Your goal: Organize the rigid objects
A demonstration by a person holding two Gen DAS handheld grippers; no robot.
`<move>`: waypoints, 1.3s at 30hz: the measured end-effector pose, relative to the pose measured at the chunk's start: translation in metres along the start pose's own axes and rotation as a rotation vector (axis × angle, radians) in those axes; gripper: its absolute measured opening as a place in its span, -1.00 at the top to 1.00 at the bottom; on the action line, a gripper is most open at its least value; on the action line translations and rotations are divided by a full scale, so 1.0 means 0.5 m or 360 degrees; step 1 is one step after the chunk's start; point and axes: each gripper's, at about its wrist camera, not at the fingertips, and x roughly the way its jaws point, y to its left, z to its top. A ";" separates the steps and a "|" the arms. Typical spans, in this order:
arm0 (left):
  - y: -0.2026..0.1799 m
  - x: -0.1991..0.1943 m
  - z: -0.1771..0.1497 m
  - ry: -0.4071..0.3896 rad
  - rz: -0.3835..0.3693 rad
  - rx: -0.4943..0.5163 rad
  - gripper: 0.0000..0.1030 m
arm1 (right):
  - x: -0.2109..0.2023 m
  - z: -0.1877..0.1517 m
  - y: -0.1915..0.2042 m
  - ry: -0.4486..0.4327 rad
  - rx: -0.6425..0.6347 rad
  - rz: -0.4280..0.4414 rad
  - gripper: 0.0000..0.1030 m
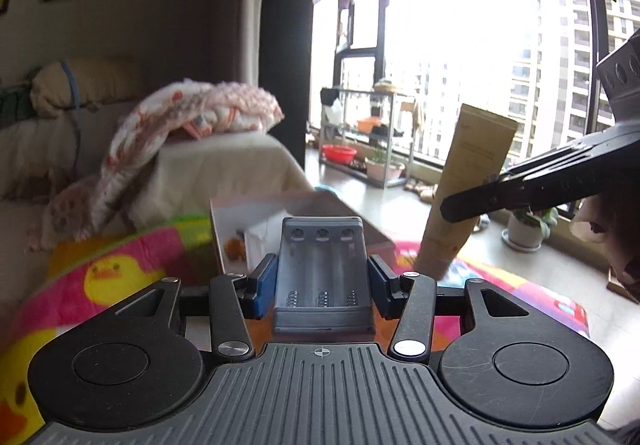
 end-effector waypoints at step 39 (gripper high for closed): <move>0.084 0.140 -0.126 0.0512 0.0358 -0.0145 0.04 | 0.199 0.006 -0.079 0.0060 0.0211 -0.0443 -0.70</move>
